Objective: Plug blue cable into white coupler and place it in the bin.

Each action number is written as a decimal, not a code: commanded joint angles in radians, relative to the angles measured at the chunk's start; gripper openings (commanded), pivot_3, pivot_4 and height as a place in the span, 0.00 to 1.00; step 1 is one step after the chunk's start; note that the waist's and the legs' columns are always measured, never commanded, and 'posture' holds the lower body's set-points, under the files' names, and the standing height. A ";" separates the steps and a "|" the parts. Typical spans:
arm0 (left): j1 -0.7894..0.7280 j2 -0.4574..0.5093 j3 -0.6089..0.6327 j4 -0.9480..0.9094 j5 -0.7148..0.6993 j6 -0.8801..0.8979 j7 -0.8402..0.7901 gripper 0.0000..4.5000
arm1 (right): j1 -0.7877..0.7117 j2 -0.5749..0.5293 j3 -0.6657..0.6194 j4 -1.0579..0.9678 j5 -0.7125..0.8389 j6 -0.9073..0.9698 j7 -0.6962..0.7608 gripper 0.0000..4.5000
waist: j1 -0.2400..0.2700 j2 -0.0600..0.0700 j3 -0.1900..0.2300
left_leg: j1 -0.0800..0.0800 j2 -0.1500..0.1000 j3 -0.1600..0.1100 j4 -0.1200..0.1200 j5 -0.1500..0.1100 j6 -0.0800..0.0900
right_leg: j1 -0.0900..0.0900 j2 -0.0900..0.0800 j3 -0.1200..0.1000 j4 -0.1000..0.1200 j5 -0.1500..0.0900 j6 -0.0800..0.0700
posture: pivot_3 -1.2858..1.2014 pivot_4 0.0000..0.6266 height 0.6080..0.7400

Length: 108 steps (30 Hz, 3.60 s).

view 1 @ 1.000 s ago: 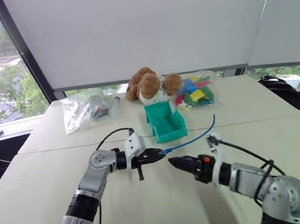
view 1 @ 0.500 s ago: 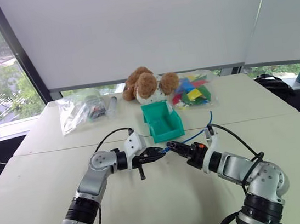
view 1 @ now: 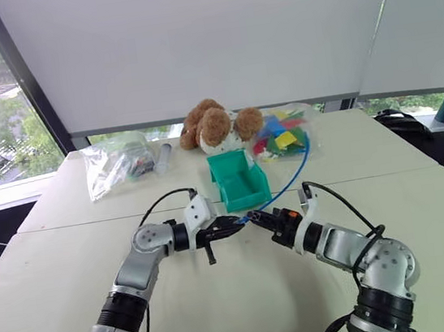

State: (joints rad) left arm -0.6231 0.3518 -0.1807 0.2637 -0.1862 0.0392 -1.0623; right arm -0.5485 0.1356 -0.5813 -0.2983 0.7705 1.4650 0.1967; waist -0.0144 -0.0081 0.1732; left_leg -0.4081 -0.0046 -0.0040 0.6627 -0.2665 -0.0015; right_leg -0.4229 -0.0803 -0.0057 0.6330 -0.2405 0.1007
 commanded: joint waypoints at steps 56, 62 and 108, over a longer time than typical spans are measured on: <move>0.239 0.103 0.263 0.131 -0.067 0.028 0.214 0.09 | -0.041 -0.354 0.336 -0.114 0.229 -0.195 0.045 0.00 | 0.002 0.001 0.001 | -0.001 0.001 0.001 -0.002 0.000 0.000 | -0.002 -0.003 0.000 -0.001 0.000 0.000 | 0.52 0.24 1.00; 0.177 0.076 0.142 0.061 -0.107 0.084 0.001 0.09 | -0.084 -0.563 0.475 -0.137 0.156 -0.238 0.213 0.00 | 0.005 0.001 0.001 | -0.001 -0.002 0.001 -0.001 0.000 0.000 | -0.001 -0.006 0.000 -0.003 0.000 -0.001 | 0.52 0.24 1.00; -0.119 -0.113 -0.074 0.623 0.113 -0.392 -0.285 0.09 | -0.178 -0.774 1.058 0.152 -0.629 -0.992 0.969 0.00 | 0.010 0.000 0.001 | 0.000 0.000 0.000 0.003 0.000 0.000 | 0.002 -0.001 -0.001 -0.002 0.000 0.000 | 0.52 0.24 1.00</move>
State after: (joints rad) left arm -0.7409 0.2378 -0.2590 0.8629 -0.0913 -0.3547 -1.3573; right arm -0.7299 -0.6477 0.4694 -0.1405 0.1456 0.4846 1.1500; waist -0.0042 -0.0083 0.1744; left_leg -0.4079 -0.0048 -0.0038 0.6657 -0.2665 -0.0013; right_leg -0.4209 -0.0808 -0.0062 0.6312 -0.2406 0.1007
